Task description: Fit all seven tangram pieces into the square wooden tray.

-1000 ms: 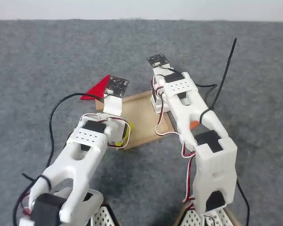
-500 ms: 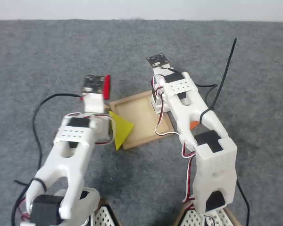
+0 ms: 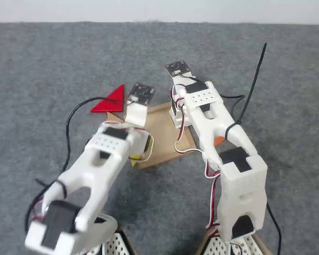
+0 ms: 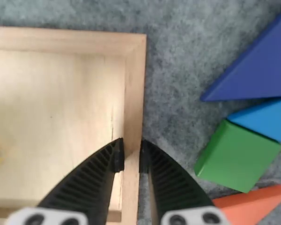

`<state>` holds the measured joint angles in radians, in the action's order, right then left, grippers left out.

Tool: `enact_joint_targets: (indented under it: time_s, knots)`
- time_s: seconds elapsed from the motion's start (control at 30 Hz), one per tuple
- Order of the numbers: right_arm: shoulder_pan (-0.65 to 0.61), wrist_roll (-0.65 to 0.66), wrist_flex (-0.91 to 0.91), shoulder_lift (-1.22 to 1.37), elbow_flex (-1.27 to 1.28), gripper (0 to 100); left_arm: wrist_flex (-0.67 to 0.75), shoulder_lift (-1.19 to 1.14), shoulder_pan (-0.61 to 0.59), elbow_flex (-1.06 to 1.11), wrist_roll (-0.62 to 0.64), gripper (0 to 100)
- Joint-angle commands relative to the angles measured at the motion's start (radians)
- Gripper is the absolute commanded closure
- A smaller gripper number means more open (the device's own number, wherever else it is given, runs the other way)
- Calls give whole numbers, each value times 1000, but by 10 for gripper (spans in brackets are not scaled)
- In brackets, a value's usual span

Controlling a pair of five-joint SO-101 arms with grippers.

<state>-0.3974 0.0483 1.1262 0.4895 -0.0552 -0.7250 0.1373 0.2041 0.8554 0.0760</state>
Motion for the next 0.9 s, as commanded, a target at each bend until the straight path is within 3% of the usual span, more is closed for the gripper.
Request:
enact_joint_targets:
  time_s: [0.0, 0.2, 0.5, 0.7, 0.87]
  knots:
    - [-22, -12, -2, -44, -48, 987, -54, -98, 11, -151, 2, 987]
    - [-18, -12, -4, -44, -51, 987, -71, -135, 12, -197, 20, 987]
    - [-18, -12, -4, -45, -52, 987, -6, 26, 78, -91, 21, 987]
    - [-19, -12, -4, -44, -52, 987, -2, 301, 32, 68, 2, 987]
    - [-19, -12, -4, -44, -52, 987, 40, 568, -120, 206, 32, 987]
